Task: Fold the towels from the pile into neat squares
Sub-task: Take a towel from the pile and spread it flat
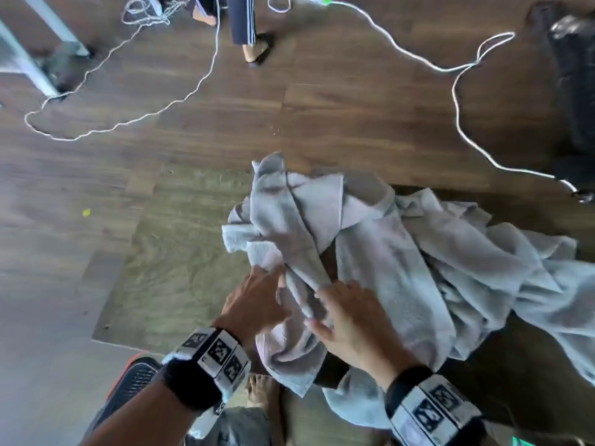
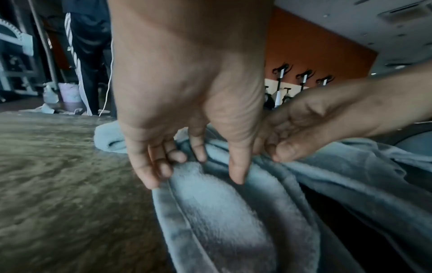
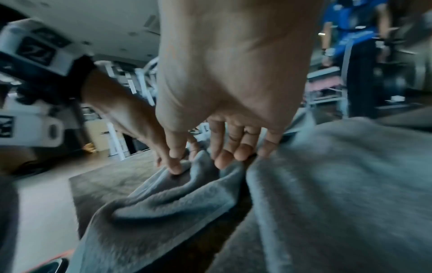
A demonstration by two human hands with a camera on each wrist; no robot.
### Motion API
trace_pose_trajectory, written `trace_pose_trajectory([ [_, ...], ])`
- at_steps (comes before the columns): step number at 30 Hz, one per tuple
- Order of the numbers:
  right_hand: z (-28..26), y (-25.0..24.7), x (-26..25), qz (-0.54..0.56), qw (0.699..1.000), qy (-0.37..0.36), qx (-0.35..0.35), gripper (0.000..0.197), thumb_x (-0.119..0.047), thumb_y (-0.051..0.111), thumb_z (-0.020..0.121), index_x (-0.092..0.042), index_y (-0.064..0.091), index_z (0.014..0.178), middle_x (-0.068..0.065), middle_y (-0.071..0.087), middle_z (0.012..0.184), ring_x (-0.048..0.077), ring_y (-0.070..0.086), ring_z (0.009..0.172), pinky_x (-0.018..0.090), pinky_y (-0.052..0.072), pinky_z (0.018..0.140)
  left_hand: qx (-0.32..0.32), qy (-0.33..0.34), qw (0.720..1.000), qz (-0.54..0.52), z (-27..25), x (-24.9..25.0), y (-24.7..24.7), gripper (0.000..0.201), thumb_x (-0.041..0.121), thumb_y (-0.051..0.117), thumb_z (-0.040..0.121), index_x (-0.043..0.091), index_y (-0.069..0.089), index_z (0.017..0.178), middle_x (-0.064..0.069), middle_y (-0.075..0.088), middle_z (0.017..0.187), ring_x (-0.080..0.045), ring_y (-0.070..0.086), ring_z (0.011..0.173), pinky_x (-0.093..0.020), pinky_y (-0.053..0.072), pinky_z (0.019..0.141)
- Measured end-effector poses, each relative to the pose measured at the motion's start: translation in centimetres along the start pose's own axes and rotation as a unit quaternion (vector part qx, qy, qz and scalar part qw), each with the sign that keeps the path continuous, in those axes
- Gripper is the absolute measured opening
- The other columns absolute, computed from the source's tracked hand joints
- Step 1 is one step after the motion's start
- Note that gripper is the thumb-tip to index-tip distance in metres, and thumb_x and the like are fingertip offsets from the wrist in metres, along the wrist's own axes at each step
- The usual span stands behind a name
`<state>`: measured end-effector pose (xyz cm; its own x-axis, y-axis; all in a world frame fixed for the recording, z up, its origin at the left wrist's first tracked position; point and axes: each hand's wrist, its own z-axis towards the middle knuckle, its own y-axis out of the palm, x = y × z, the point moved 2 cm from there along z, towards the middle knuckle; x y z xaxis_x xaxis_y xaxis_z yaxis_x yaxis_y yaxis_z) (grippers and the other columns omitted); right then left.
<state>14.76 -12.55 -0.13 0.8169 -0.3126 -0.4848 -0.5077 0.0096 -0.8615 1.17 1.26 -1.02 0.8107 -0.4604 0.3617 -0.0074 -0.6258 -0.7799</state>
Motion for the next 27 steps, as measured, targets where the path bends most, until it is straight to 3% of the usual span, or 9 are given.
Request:
trace_pose_trajectory([
  [4, 0.1, 2.6, -1.3, -0.086, 0.996, -0.025, 0.024, 0.039, -0.041, 0.078, 0.061, -0.020, 0.063, 0.090, -0.002, 0.063, 0.087, 0.024, 0.062, 0.082, 0.037, 0.048, 0.073, 0.086, 0.009, 0.996, -0.015, 0.5, -0.4, 0.7, 0.046, 0.045, 0.062, 0.072, 0.037, 0.037, 0.109, 0.001, 0.047, 0.111, -0.025, 0.049, 0.102, -0.047, 0.053, 0.081],
  [7, -0.1, 3.2, -0.5, -0.098, 0.991, -0.044, 0.074, 0.017, -0.026, 0.070, 0.070, -0.023, 0.063, 0.085, -0.003, 0.061, 0.082, 0.024, 0.062, 0.079, 0.039, 0.046, 0.073, 0.086, 0.015, 0.996, 0.006, 1.0, -1.8, 1.2, 0.066, 0.038, 0.066, 0.068, 0.036, 0.032, 0.125, 0.001, 0.047, 0.113, -0.026, 0.050, 0.103, -0.044, 0.053, 0.080],
  [9, -0.1, 2.6, -0.3, -0.118, 0.987, -0.050, 0.097, 0.012, -0.026, 0.059, 0.079, -0.022, 0.060, 0.089, -0.001, 0.061, 0.084, 0.025, 0.060, 0.080, 0.039, 0.045, 0.073, 0.095, 0.025, 0.995, 0.003, 0.7, -1.6, 0.7, 0.058, 0.031, 0.064, 0.077, 0.029, 0.039, 0.129, 0.001, 0.053, 0.107, -0.025, 0.057, 0.097, -0.037, 0.052, 0.075],
  [13, -2.0, -0.2, -1.1, -0.016, 0.990, -0.044, 0.130, 0.008, -0.027, 0.049, 0.095, -0.020, 0.050, 0.096, 0.004, 0.059, 0.081, 0.029, 0.058, 0.074, 0.037, 0.040, 0.063, 0.132, 0.060, 0.987, -0.064, -2.2, -0.9, -0.4, 0.006, 0.009, 0.060, 0.086, 0.013, 0.064, 0.084, -0.010, 0.069, 0.090, -0.031, 0.067, 0.087, -0.036, 0.053, 0.072],
  [15, -3.8, -2.0, -1.5, 0.077, 0.990, -0.020, 0.117, 0.008, -0.030, 0.045, 0.100, -0.023, 0.046, 0.097, -0.001, 0.055, 0.076, 0.026, 0.056, 0.069, 0.043, 0.044, 0.060, 0.143, 0.082, 0.979, -0.119, -5.1, 0.0, -1.5, 0.010, 0.017, 0.069, 0.087, 0.015, 0.067, 0.077, -0.008, 0.070, 0.088, -0.027, 0.067, 0.086, -0.031, 0.051, 0.071],
  [19, -6.7, -7.2, -3.6, 0.162, 0.967, -0.036, 0.194, 0.016, -0.025, 0.049, 0.103, -0.017, 0.058, 0.113, -0.009, 0.060, 0.084, 0.012, 0.057, 0.075, 0.028, 0.043, 0.067, 0.101, 0.129, 0.986, -0.009, -11.5, 1.6, -3.7, 0.045, 0.049, 0.075, 0.078, 0.022, 0.064, 0.112, 0.013, 0.054, 0.105, -0.011, 0.055, 0.101, -0.022, 0.046, 0.080],
  [21, -7.7, -9.6, -4.7, 0.193, 0.947, -0.036, 0.252, 0.014, -0.019, 0.052, 0.102, -0.015, 0.062, 0.111, -0.003, 0.064, 0.093, 0.015, 0.058, 0.086, 0.027, 0.041, 0.072, 0.194, 0.199, 0.960, 0.035, -13.6, 1.7, -4.1, 0.047, 0.047, 0.075, 0.074, 0.017, 0.068, 0.110, 0.007, 0.059, 0.108, -0.020, 0.058, 0.106, -0.026, 0.047, 0.087],
  [25, -10.1, -12.3, -6.3, 0.236, 0.925, -0.037, 0.297, 0.009, -0.018, 0.059, 0.098, -0.024, 0.061, 0.104, -0.005, 0.069, 0.097, 0.018, 0.065, 0.096, 0.039, 0.051, 0.091, 0.323, 0.242, 0.906, -0.125, -17.6, 2.8, -5.9, 0.009, 0.012, 0.076, 0.078, 0.006, 0.069, 0.077, 0.001, 0.056, 0.070, -0.011, 0.057, 0.071, -0.013, 0.039, 0.062],
  [27, -11.3, -12.6, -6.9, 0.222, 0.930, -0.029, 0.293, 0.013, -0.022, 0.064, 0.096, -0.024, 0.058, 0.108, -0.008, 0.068, 0.096, 0.017, 0.066, 0.093, 0.043, 0.051, 0.093, 0.359, 0.255, 0.879, -0.181, -19.0, 3.7, -6.9, 0.022, 0.031, 0.065, 0.078, 0.010, 0.064, 0.072, -0.004, 0.060, 0.065, -0.014, 0.060, 0.067, -0.024, 0.042, 0.062],
])
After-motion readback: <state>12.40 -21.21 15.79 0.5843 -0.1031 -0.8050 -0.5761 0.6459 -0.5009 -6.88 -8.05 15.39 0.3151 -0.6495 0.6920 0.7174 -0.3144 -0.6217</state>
